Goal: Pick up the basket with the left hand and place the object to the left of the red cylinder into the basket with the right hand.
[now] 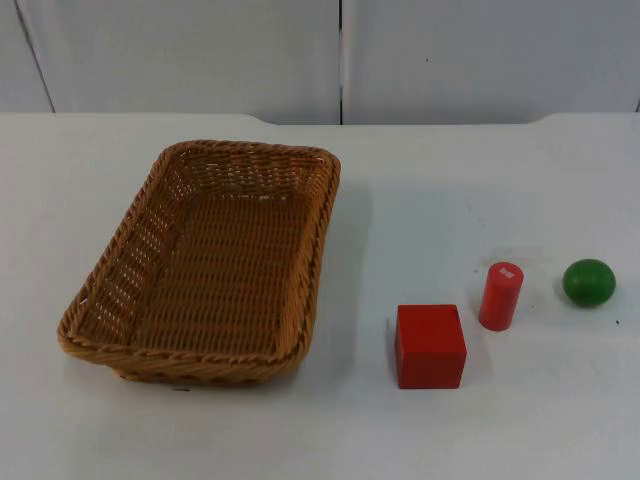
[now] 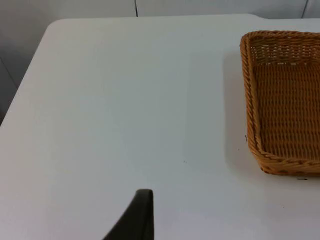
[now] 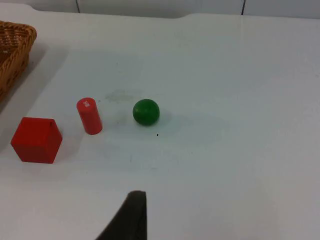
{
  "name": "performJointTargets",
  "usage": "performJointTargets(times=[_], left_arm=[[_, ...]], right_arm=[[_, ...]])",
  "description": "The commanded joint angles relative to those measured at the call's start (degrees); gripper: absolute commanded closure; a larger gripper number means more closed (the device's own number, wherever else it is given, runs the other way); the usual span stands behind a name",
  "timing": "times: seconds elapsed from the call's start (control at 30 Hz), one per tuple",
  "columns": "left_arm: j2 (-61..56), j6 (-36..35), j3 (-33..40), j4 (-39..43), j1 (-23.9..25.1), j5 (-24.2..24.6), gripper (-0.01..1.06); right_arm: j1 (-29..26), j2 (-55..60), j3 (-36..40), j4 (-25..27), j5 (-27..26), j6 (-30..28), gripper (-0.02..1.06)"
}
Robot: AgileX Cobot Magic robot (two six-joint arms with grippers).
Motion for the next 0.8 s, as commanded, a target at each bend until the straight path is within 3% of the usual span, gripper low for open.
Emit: performJointTargets(times=[0.0,0.77], left_arm=[[-0.2,0.0,0.3,1.1,0.1,0.1,0.0],[-0.2,0.0,0.3,2.5,0.1,0.1,0.0]], right_arm=[[0.0,-0.2,0.0,0.1,-0.5,-0.1,-0.01],[0.0,-0.2,0.0,0.1,-0.5,-0.1,-0.01]])
